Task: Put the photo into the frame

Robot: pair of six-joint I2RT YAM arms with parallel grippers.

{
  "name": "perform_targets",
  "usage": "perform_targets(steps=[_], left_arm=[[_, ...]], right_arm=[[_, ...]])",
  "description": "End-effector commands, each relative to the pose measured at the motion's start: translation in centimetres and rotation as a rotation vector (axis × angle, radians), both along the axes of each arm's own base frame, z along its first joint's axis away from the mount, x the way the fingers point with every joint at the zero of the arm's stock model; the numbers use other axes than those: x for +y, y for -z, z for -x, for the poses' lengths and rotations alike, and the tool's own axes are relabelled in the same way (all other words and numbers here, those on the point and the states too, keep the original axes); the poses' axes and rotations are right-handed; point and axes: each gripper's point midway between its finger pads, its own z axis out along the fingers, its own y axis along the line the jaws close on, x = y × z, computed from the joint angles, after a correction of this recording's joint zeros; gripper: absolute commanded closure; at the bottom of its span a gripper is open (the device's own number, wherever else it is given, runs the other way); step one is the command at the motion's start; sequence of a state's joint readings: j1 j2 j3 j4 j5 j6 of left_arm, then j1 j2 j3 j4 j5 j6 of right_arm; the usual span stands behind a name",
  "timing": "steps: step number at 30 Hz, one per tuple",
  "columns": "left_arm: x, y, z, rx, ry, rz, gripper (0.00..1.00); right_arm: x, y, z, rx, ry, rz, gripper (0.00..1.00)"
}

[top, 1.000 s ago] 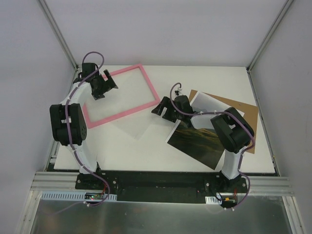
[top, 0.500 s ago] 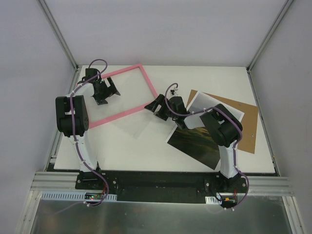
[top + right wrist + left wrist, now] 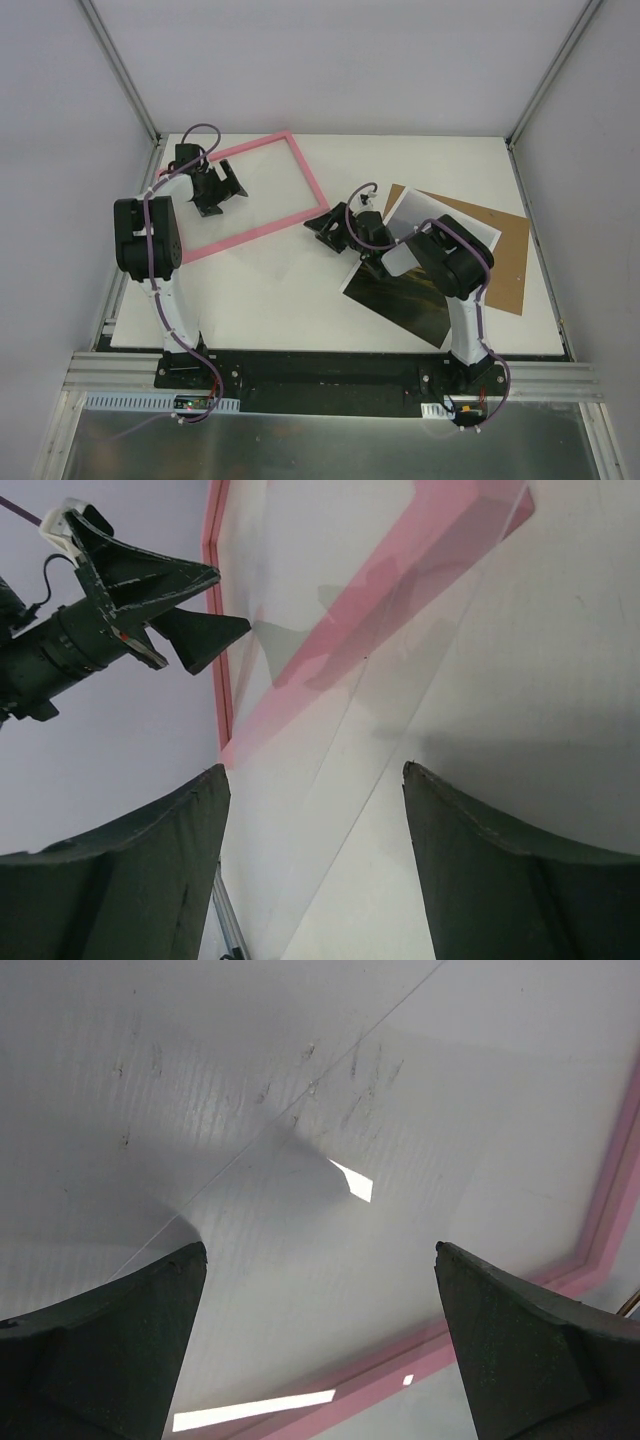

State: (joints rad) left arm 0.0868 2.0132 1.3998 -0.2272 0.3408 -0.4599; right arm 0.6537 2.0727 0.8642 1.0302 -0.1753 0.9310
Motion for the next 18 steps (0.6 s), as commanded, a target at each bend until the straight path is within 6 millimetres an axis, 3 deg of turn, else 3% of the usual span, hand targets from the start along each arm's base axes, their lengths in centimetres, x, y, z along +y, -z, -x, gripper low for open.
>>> perform_targets(steps=[1,18], left_arm=[[-0.3,-0.3,1.2,0.012,-0.004,0.030,0.02],[-0.6,-0.5,2.0,0.014,-0.013,0.045,0.03]], right_arm=[[1.0,-3.9,-0.9,-0.090,0.022,-0.126,0.29],[3.7,-4.0,-2.7,-0.071,0.053,-0.201,0.41]])
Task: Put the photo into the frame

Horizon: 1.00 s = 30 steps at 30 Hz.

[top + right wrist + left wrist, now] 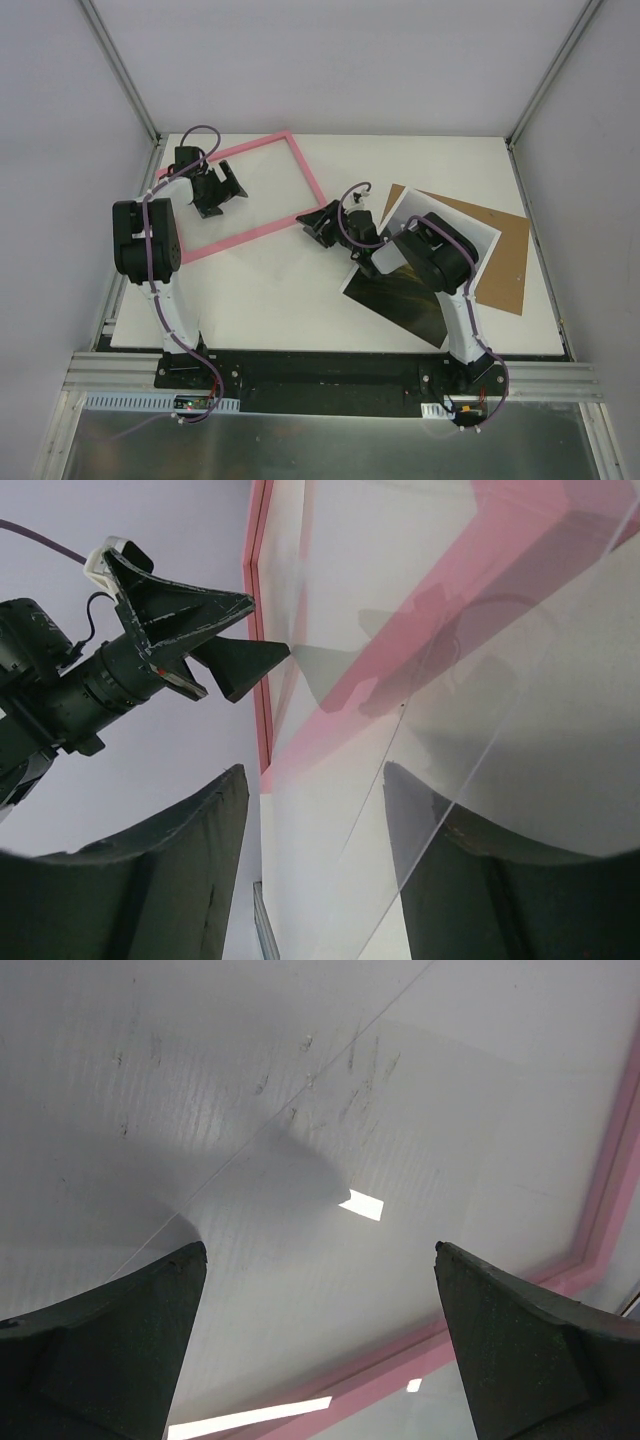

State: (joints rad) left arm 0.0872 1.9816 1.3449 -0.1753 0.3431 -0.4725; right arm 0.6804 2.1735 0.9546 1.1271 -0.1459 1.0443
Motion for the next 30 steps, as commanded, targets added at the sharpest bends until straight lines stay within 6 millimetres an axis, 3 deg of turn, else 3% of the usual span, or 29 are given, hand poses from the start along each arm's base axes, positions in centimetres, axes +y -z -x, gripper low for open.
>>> perform_targets(steps=[1,6,11,19,23,26,30], left_arm=[[-0.5,-0.5,1.6,0.037,-0.002,0.038,0.03],[-0.7,-1.2,1.6,0.021,0.000,0.047,0.03],[-0.8,-2.6,1.5,-0.010,0.007,0.055,0.03],[-0.6,-9.1,1.3,-0.146,-0.026,0.041,0.01],[0.6,-12.5,2.2,-0.200,-0.091,-0.010,0.01],[1.6,-14.3,3.4,-0.223,-0.139,-0.062,0.01],[1.9,-14.4,5.1,-0.219,-0.188,-0.132,0.01]], right_arm=[[1.3,-3.2,-1.3,-0.078,0.031,-0.081,0.42],[1.2,-2.7,-1.7,-0.073,0.053,-0.080,0.50],[1.2,-2.5,-1.8,-0.080,0.059,-0.064,0.66],[0.3,-3.6,-1.8,-0.127,0.044,0.017,0.99],[-1.4,-5.1,-1.6,-0.150,0.045,0.051,0.99],[-3.7,-7.3,-1.1,-0.166,0.047,0.089,0.99],[-7.8,-9.9,-0.3,-0.146,0.047,0.185,0.99]])
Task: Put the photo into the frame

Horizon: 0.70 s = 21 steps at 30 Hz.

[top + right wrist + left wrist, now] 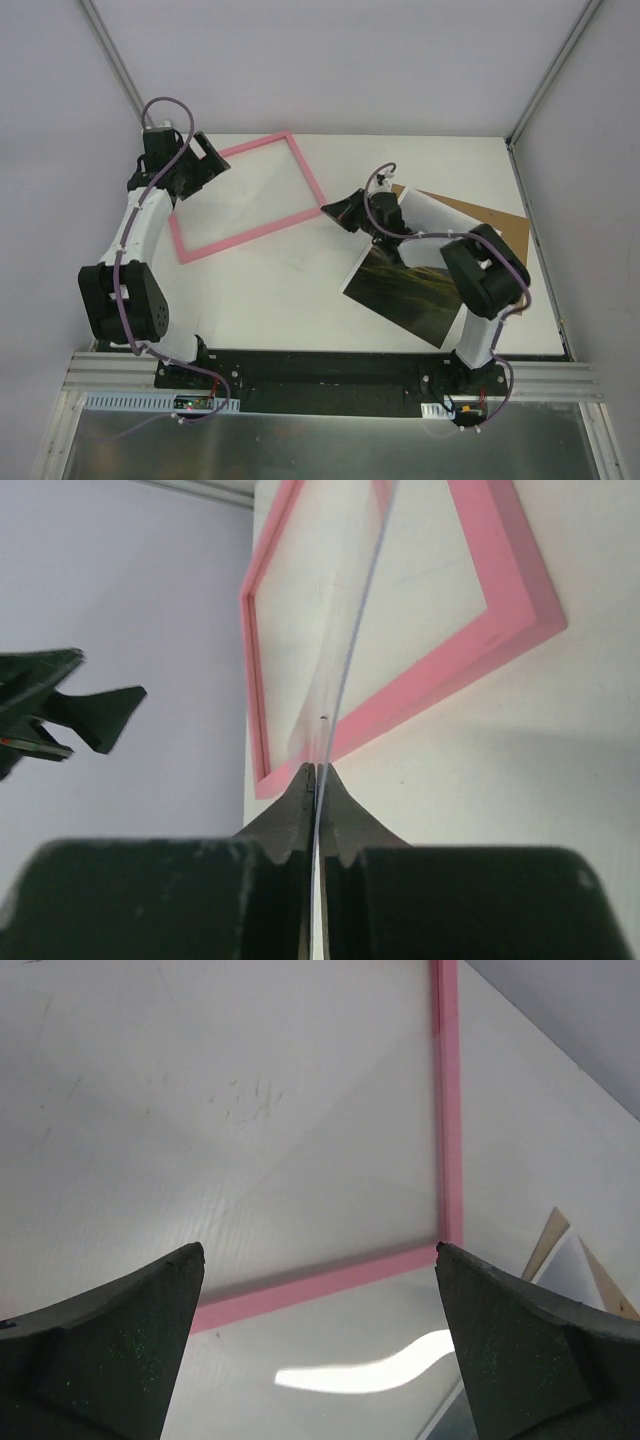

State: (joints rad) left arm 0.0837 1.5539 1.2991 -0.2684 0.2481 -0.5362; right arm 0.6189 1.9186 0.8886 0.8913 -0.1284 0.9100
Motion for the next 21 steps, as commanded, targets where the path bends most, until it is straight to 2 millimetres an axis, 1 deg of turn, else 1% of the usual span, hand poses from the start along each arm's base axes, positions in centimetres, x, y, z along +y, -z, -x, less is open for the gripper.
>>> perform_targets(steps=[1,3,4,6,7,10,11,12,13,14,15,17,20,21], left_arm=[[1.2,1.2,2.5,0.063,-0.110,-0.087,0.01],[1.1,2.0,3.0,0.086,-0.135,-0.132,0.01],[1.3,2.6,3.2,0.101,-0.152,-0.165,0.01],[-0.1,3.4,3.3,0.112,-0.117,-0.221,0.02],[-1.2,3.8,3.3,0.118,-0.082,-0.245,0.03],[-3.8,4.8,3.0,0.125,0.034,-0.306,0.12],[-5.0,5.0,2.8,0.114,0.100,-0.334,0.15],[-6.3,5.3,2.6,0.107,0.169,-0.356,0.16],[-7.6,5.3,2.2,0.087,0.254,-0.371,0.17],[-8.7,5.8,2.1,0.077,0.356,-0.407,0.18],[-9.2,6.2,2.0,0.076,0.402,-0.440,0.18],[-10.9,6.6,2.0,0.053,0.532,-0.435,0.17],[-12.5,6.9,1.7,0.030,0.647,-0.434,0.15],[-13.0,7.0,1.6,0.029,0.673,-0.428,0.14]], right_arm=[[-4.8,-6.2,0.4,-0.087,0.003,0.093,0.99],[-7.3,-7.7,1.1,-0.092,0.023,0.125,0.99],[-8.6,-8.0,1.4,-0.076,0.035,0.144,0.99],[-11.1,-10.0,2.3,-0.094,0.057,0.179,0.99],[-12.4,-10.7,2.7,-0.102,0.073,0.200,0.99],[-16.2,-13.1,4.1,-0.136,0.123,0.281,0.99],[-17.4,-13.8,4.6,-0.143,0.141,0.302,0.99],[-18.6,-14.6,4.9,-0.154,0.161,0.316,0.99],[-20.0,-15.3,5.5,-0.159,0.184,0.338,0.99],[-21.0,-15.9,6.0,-0.161,0.197,0.358,0.99],[-22.0,-16.5,6.3,-0.166,0.214,0.376,0.99],[-23.8,-17.6,7.2,-0.176,0.246,0.397,0.99],[-25.6,-19.3,8.5,-0.200,0.272,0.397,0.99],[-25.9,-19.7,8.8,-0.204,0.272,0.396,0.99]])
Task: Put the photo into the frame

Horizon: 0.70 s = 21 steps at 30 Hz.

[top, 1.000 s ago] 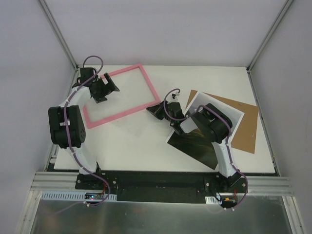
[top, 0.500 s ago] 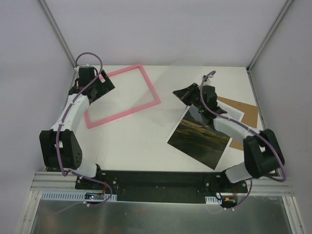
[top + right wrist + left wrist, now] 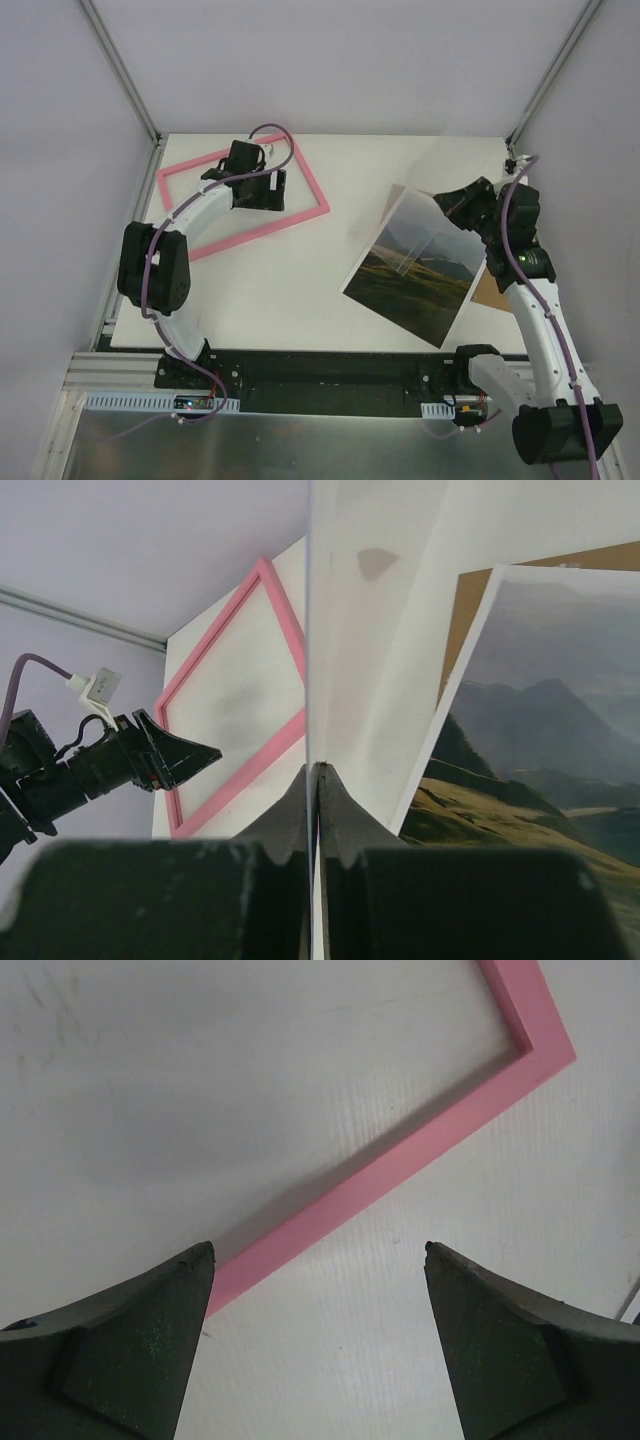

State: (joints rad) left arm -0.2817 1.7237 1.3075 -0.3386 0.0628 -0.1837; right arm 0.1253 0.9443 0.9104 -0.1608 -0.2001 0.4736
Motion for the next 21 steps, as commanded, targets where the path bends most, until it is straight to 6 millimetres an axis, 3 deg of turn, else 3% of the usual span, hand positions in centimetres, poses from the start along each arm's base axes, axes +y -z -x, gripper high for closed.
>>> perform_targets(steps=[1,5,12,21], left_arm=[[-2.1,-1.5,-1.3,-0.057,0.247,-0.013,0.14],[-3.4,0.9,-1.0,0.008,0.361,-0.072,0.14],[-3.1,5.4,0.1,0.121,0.440,-0.176,0.14],[-3.6,7.4,1.3,0.188,0.498,-0.143,0.17]], right_arm=[[-1.4,-3.1,2.4,-0.039,-0.031,0.042,0.99],[-1.7,-4.4,3.3,-0.057,-0.046,0.040,0.99],[-1.6,-6.0,4.3,-0.086,-0.068,0.041,0.99],[-1.4,-5.9,4.6,-0.088,-0.081,0.040,0.99]])
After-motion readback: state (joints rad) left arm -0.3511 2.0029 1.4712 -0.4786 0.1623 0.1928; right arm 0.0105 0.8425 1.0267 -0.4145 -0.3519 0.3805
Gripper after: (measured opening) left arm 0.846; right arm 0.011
